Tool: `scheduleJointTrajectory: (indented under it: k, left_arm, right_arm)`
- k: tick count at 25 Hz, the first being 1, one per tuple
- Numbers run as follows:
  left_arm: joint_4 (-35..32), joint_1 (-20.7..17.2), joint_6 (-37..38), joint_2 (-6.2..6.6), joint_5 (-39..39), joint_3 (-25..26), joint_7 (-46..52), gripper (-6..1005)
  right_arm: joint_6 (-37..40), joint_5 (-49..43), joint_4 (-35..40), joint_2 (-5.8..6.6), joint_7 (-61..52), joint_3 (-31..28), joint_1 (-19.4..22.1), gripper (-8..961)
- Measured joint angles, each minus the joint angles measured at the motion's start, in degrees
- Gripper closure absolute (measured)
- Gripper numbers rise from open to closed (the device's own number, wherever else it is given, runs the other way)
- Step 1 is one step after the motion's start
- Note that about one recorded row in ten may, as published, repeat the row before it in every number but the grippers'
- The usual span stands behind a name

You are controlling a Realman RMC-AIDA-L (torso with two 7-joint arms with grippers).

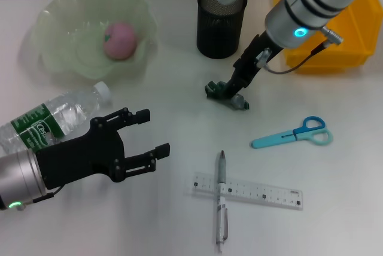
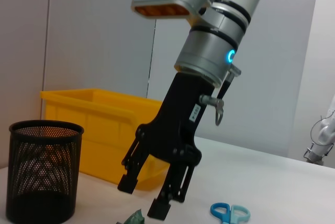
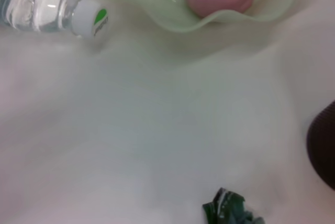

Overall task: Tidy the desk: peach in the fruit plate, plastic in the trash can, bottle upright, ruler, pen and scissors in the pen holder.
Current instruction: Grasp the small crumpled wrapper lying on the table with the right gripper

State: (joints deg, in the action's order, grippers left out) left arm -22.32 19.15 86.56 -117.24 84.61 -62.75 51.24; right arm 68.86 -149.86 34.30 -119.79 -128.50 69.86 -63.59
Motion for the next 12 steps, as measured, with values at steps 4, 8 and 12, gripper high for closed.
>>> scheduleJointTrajectory:
  k: [4,8,12]
  left_arm:
    - [0.0,0.01,-0.3,0.0,0.03,0.0,-0.03,199]
    - [0.0,0.01,-0.65,0.0,0.0,0.0,-0.09,199]
    - [0.0,-0.02,-0.71,0.0,-0.05,0.0,-0.09,199]
  right_arm:
    - [-3.04,2.97,-0.41,-0.05,0.01,5.08,1.15,177]
    - [-4.81,3.59,-1.48,-0.1,0.11,5.86,1.25,177]
    - [-7.27,6.96,-2.35,-0.11,0.67,8.97,1.7,177]
